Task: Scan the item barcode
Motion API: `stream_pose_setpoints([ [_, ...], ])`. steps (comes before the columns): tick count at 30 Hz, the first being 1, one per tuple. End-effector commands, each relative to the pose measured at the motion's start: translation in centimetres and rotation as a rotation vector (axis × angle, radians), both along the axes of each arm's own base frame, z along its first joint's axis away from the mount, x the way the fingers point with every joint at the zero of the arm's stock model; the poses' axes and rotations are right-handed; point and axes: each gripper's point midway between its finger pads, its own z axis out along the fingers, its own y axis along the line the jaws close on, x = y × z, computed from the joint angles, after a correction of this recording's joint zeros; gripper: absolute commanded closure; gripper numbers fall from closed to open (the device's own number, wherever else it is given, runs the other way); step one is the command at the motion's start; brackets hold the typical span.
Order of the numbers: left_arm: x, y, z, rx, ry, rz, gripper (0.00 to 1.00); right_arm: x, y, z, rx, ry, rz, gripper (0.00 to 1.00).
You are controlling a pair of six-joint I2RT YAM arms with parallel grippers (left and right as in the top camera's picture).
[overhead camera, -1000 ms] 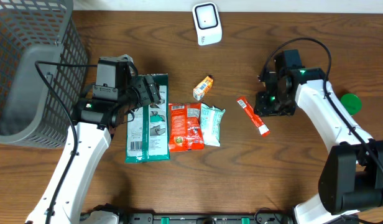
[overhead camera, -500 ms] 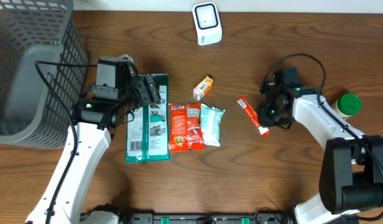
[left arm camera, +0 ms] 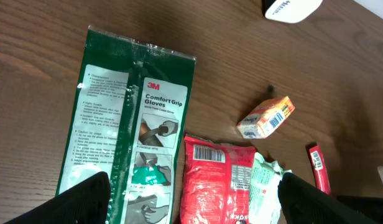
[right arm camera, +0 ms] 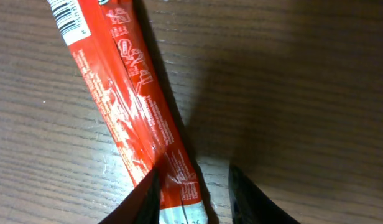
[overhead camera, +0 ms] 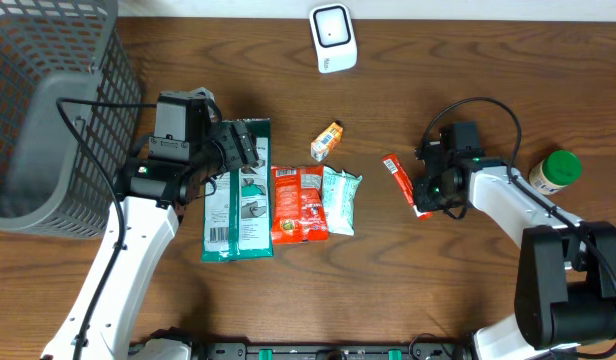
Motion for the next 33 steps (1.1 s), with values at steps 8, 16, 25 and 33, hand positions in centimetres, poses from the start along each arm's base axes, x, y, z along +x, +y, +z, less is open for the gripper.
stream_pose_setpoints([
  [8,0.2,0.1,0.3,0.011,-0.011,-0.008,0.14,-0.1,-0.2,0.3,-0.019,0.043,0.007,0.62],
  [16,0.2,0.1,0.3,0.011,-0.011,-0.008,0.13,0.1,0.8,1.8,0.036,0.07,0.013,0.61],
  [25,0.2,0.1,0.3,0.011,-0.011,-0.008,0.14,-0.9,0.7,1.6,0.031,0.109,0.012,0.63],
  [33,0.2,0.1,0.3,0.011,-0.011,-0.008,0.14,-1.4,0.8,1.0,0.029,0.119,0.018,0.65],
])
